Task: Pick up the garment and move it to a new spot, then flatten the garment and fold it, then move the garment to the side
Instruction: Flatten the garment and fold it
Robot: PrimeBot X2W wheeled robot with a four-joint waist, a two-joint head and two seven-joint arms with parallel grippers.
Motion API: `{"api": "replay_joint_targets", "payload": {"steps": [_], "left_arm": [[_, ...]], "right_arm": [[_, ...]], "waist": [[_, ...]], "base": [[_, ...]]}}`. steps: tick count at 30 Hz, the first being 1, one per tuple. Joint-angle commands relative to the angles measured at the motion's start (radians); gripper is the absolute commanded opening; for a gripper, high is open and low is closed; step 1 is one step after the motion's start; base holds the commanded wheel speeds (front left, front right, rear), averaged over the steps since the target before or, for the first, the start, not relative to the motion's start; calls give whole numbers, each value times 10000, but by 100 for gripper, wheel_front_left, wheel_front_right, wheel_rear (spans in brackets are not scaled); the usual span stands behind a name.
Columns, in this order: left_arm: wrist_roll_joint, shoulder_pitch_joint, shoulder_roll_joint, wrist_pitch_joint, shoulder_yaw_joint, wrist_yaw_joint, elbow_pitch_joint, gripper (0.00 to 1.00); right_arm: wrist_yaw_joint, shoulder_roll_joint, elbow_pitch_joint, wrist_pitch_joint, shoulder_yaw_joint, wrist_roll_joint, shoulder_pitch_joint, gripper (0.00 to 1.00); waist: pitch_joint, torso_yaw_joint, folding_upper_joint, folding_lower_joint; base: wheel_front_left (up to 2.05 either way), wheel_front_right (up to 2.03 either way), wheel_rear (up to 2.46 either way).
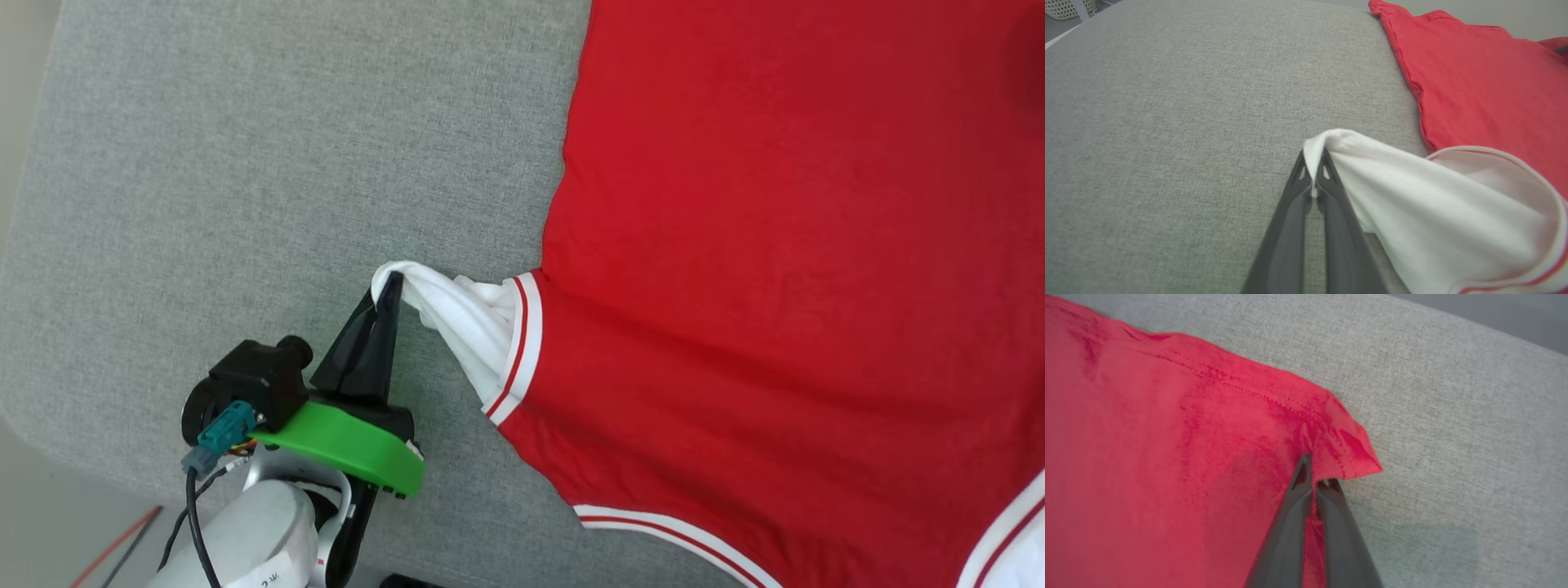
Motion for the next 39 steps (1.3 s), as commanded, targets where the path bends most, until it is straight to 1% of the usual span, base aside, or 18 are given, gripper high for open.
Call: {"api": "replay_joint_targets", "payload": {"steps": [1, 5, 9, 12, 15, 17, 20, 22, 25, 28, 31, 34, 37, 39], "left_arm": [[70, 145, -36, -58, 57, -46, 61, 0], [43, 413, 63, -57, 101, -22, 195, 0], [-16, 676, 214, -7, 88, 18, 265, 0], [-92, 925, 357, 26, 150, 120, 219, 0], [-143, 1165, 501, 86, 168, 216, 145, 0], [-183, 1367, 621, 114, 214, 323, 94, 0], [-208, 1648, 789, 192, 228, 470, 19, 0], [-260, 1833, 867, 213, 259, 556, -47, 0], [-345, 2133, 997, 230, 328, 697, -139, 0], [-434, 2437, 1111, 219, 436, 852, -221, 0], [-466, 2571, 1215, 251, 458, 899, -264, 0], [-488, 2599, 1289, 284, 481, 907, -292, 0], [-491, 2564, 1340, 313, 497, 905, -302, 0], [-488, 2534, 1335, 316, 486, 895, -296, 0]], "right_arm": [[-4, -58, -142, -216, 115, 240, 281, 0], [-4, -602, -805, -805, 538, 935, 635, 0], [-4, -1441, -1775, -1446, 987, 1677, 1487, 0], [-4, -2154, -2558, -1854, 1166, 2198, 2437, 0], [-4, -2877, -3250, -2430, 1057, 2617, 3578, 0], [-4, -3238, -3643, -2784, 871, 2850, 4419, 0], [-4, -3630, -4053, -3271, 304, 3178, 5773, 0], [-4, -3770, -4296, -3534, -137, 3320, 6773, 0], [-4, -3671, -4611, -3841, -860, 3499, 8429, 0], [-4, -3252, -4850, -3885, -1355, 3636, 9892, 0], [-4, -2675, -4952, -3883, -2045, 3747, 11356, 0], [-4, -2100, -5039, -3804, -2535, 3598, 12544, 0], [-4, -1311, -5001, -3736, -2813, 3426, 13499, 0], [-4, -870, -4821, -3689, -2788, 3197, 13904, 0]], "waist": [[-466, -187, 0, -1], [-1079, -446, 0, -1], [-1748, -718, 0, -1], [-2195, -979, 0, -1], [-2619, -1160, 0, -1], [-2865, -1323, 0, -1], [-3153, -1494, 0, -1], [-3337, -1634, 0, -1], [-3628, -1871, 0, -1], [-3849, -2153, 0, -1], [-3984, -2292, 0, -1], [-4020, -2358, 0, -1], [-3986, -2387, 0, -1], [-3947, -2373, 0, -1]], "base": [[0, 0, 0], [0, 0, 0], [0, 0, 0], [0, 0, 0], [0, 0, 0], [0, 0, 0], [0, 0, 0], [0, 0, 0], [0, 0, 0], [0, 0, 0], [0, 0, 0], [0, 0, 0], [0, 0, 0], [0, 0, 0]]}}
